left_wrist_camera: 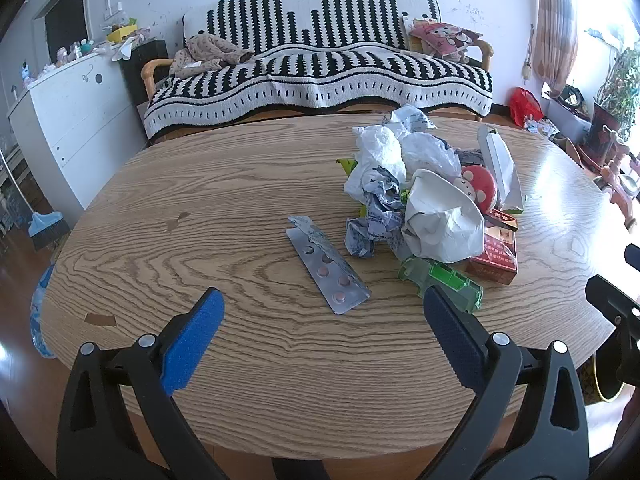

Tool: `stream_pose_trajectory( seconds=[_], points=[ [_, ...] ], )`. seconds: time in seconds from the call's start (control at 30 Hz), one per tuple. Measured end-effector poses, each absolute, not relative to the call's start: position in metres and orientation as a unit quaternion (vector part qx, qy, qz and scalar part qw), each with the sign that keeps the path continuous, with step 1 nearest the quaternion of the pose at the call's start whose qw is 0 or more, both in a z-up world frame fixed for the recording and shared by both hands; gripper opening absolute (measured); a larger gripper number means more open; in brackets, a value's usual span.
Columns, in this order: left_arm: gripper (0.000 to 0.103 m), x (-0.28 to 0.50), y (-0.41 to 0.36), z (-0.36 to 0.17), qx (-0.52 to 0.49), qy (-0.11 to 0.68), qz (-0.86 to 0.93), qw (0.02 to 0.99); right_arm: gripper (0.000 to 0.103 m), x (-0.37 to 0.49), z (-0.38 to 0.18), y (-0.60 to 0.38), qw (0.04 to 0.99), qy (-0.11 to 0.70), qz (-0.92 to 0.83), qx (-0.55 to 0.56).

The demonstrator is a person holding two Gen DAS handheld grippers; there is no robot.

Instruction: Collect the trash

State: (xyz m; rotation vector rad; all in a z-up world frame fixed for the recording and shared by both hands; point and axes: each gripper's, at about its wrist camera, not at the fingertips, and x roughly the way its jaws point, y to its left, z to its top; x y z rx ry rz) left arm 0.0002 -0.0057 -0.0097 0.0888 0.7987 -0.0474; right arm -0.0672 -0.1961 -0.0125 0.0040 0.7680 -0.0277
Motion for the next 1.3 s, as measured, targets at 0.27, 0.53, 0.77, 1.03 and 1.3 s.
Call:
stream_pose_trajectory(
  seconds=[0.27,0.53,0.77,1.03,1.3],
  points=[
    [0.097,0.000,-0.006,-0.010,0.043,0.390,-0.023,0.920,0.097,-0.068,-0.012,-0.196,0.927,0.375,-0.013,0.002],
    [0.097,0.000,-0.007,-0.010,0.042,0.391,-0.024,0.919,0.097,-0.066,-0.014,-0.194,0.927,0.375,-0.013,0.001],
    [0.097,0.000,-0.007,-0.012,0.041,0.393,-0.024,0.918,0.097,-0.066,-0.014,-0.194,0.927,0.375,-0.013,0.001],
    [0.097,0.011,0.013,-0.015,-0.001,0.421,-0.027,0.907,0.097,-0.067,-0.015,-0.196,0.925,0.379,-0.013,0.005],
    [0.097,0.052,0.023,-0.036,-0.039,0.457,0.010,0.889,0.097,-0.028,-0.043,-0.200,0.908,0.416,-0.013,0.051]
  ],
)
